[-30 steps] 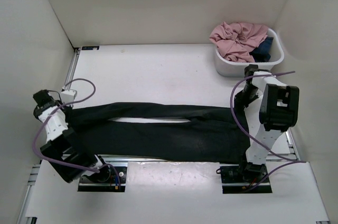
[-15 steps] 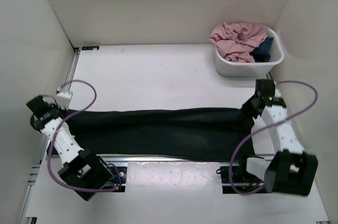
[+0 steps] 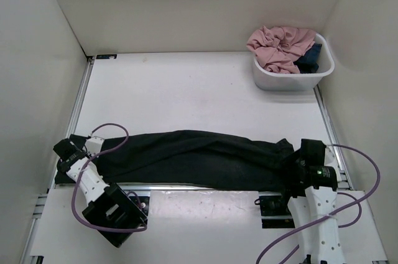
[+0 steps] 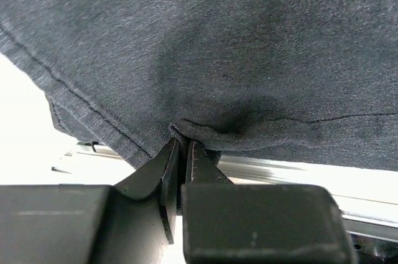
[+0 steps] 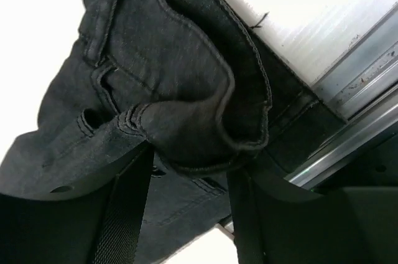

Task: Fold and stack the trousers
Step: Fold the trousers

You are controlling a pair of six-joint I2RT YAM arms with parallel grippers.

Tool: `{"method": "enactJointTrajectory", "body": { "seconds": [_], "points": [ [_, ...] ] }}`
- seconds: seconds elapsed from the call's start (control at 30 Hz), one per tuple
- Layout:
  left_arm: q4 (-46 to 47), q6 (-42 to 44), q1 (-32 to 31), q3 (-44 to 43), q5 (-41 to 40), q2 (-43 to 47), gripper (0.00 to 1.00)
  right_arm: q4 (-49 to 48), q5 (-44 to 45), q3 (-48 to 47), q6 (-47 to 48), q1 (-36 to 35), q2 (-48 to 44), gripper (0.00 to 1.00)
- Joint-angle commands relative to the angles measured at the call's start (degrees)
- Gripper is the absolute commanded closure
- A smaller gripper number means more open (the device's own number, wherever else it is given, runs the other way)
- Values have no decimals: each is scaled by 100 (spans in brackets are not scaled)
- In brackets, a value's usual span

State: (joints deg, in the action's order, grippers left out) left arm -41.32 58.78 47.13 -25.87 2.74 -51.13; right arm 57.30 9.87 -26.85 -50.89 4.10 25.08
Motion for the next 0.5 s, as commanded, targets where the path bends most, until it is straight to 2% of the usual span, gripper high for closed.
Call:
{"method": "enactJointTrajectory", "body": {
  "seconds": [0.0,0.1,0.23,0.37,0.47],
  "points": [
    [-52,116,41,126,-72,138,86,931,-117,-292,-210,-6,-74,45],
    [-52,116,41,126,-125,139,86,1169,-169,-855,-280,-6,75,41],
    [-52,116,41,65,-125,78,86,986,-300,-1603,-482,-6,602,33],
    [-52,116,41,-50,-177,-28,86,556,-626,-1578,-597,-6,1497,24],
    [-52,116,41,-190,-178,-90,86,108,-942,-1280,-825,-6,1780,19]
  ]
}}
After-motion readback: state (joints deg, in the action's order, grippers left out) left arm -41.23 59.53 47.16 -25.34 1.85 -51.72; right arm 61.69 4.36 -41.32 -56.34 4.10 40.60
